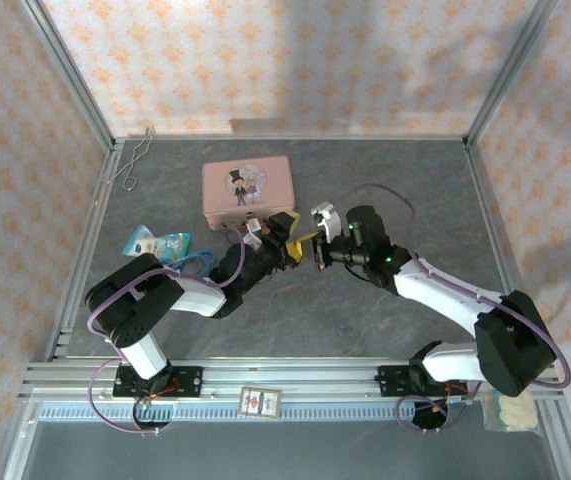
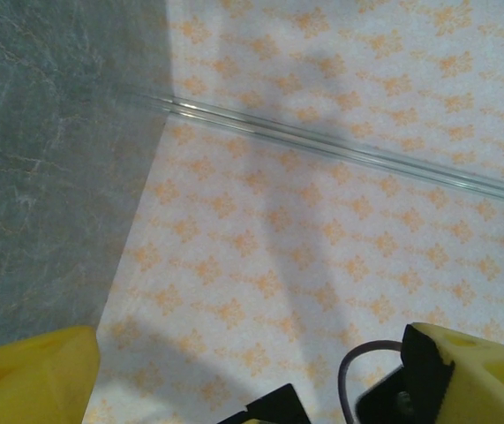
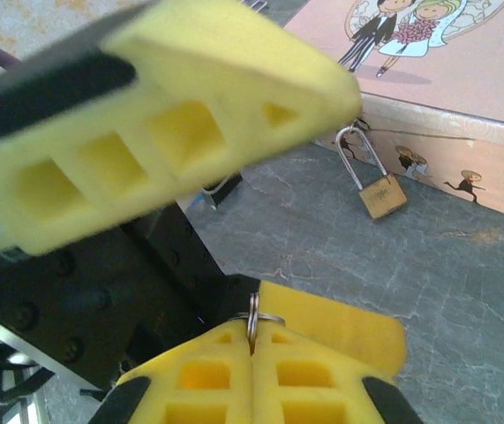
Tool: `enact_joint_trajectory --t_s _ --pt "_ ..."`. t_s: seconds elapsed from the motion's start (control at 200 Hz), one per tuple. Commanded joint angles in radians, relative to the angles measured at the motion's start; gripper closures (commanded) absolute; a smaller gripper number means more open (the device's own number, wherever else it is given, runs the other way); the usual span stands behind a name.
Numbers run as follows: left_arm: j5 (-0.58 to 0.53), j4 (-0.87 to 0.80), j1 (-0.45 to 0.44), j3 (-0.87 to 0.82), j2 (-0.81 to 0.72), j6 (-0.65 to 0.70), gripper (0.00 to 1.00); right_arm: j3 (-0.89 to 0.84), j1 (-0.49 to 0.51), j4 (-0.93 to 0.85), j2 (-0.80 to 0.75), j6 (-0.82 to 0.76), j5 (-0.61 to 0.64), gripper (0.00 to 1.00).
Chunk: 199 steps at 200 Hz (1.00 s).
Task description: Unlock a padlock with a key
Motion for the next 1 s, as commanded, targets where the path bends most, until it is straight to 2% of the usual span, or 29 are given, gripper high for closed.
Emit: enact_joint_trajectory --t_s 0.0,0.215,0.51,0.611,0.691,0.841,0.991 --pt "-0.004 0.059 0.008 -0.006 -0.034 -0.005 0.15 -0.01 0.003 -0.025 -0.03 -0.03 0.021 1.0" --pt "-0.01 0.063 0.016 -0.02 -0.034 -0.001 0.19 -0.019 0.004 -0.058 -0.056 -0.042 0.023 1.0" --pt "-0.013 0.054 0.018 -0.017 -0.033 0.028 0.35 -0.033 0.003 -0.061 -0.079 -0.043 0.023 1.0" --pt "-0.011 0.06 0.018 -0.013 -0.031 0.035 0.46 -0.033 0.004 -0.059 -0.077 -0.043 0.019 1.0" --pt "-0.007 0.064 0.018 -0.009 -0.03 0.043 0.59 -0.031 0.003 -0.056 -0.076 -0.042 0.02 1.0" --pt "0.012 0.073 0.021 -0.001 -0.02 0.048 1.0 -0.021 0.003 -0.065 -0.085 -0.049 0.023 1.0" --pt "0.021 0.061 0.023 0.006 -0.027 0.086 1.0 -0.019 0.004 -0.074 -0.104 -0.05 0.042 1.0"
